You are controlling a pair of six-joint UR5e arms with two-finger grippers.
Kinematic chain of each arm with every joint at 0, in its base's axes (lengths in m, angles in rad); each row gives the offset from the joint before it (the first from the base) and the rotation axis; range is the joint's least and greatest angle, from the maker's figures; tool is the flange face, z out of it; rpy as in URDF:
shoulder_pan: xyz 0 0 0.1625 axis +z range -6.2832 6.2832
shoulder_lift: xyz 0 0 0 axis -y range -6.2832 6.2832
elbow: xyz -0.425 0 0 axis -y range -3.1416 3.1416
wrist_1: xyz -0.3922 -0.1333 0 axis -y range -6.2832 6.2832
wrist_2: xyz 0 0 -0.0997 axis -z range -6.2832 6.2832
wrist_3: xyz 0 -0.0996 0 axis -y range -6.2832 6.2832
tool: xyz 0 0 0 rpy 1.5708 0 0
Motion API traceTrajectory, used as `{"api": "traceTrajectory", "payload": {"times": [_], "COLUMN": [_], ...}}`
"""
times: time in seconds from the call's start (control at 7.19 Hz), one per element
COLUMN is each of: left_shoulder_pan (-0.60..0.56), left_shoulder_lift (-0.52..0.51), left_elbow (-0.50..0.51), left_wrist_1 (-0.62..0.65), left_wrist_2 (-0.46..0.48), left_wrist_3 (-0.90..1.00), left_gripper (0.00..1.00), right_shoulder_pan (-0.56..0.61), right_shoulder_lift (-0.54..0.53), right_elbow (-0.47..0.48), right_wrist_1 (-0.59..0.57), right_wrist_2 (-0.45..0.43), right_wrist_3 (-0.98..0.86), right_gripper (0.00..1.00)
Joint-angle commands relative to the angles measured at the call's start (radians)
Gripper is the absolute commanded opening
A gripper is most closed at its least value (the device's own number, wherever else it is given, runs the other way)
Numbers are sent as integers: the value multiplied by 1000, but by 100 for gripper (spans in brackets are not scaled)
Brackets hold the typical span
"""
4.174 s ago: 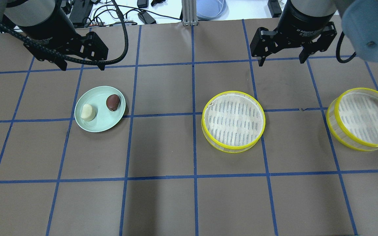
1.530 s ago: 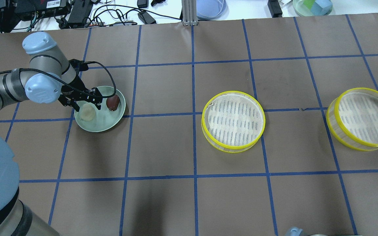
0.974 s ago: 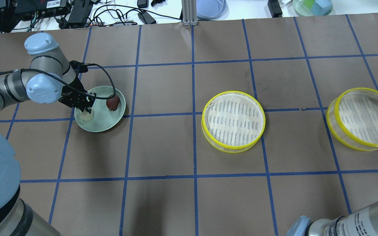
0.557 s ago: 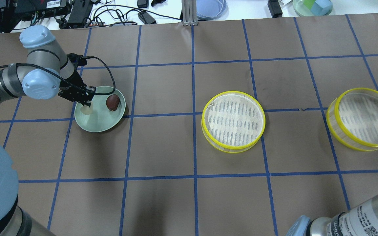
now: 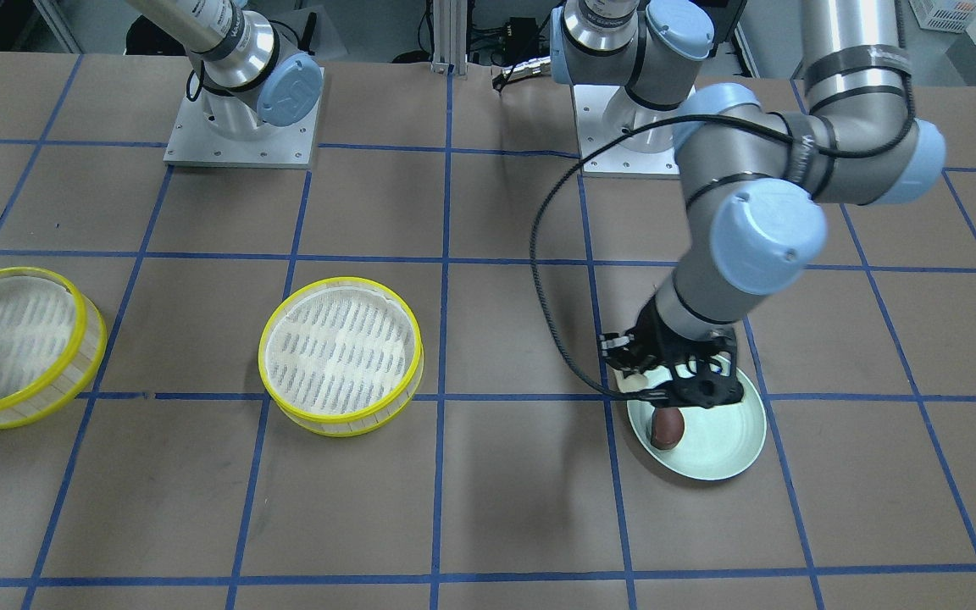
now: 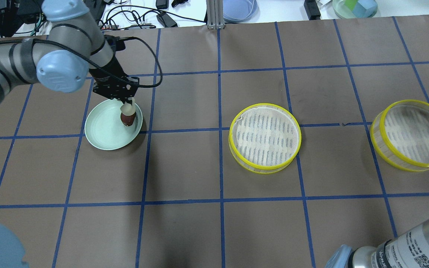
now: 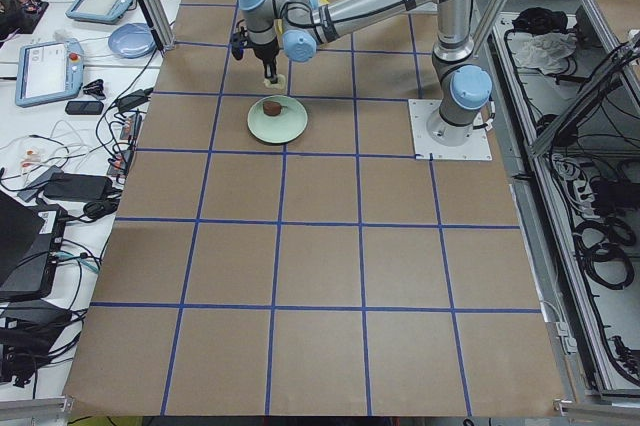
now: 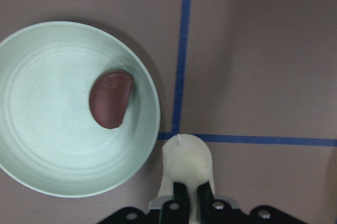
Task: Stack buns with steamer
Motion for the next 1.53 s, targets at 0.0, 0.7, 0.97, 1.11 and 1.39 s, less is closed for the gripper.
{"api": "traceTrajectory", "payload": {"times": [0.0,0.7,0.97,1.11,1.39], "left_shoulder_pan": [-216,-443,-486,-489,-489], "left_shoulder_lift": [-4,-123,-183,-194,-196], "left_elbow": [40,80,82,85,85], "left_wrist_1": [9,151,203,210,217], "left_wrist_2": [-42,-122,-108,-108,-108], "left_wrist_3": [-276,-562,-610,-613,-613], "left_gripper": [0,0,0,16,56], "right_shoulder_pan": [0,7,13,36,124], "right_shoulder_lift": [-3,-167,-241,-293,-415], "right_elbow": [0,-2,-11,-13,-14], "right_wrist_1": [1,50,113,157,284], "right_wrist_2": [0,18,21,44,44], "right_wrist_3": [-1,-32,-36,-23,109], "right_gripper": [12,7,8,8,8]}}
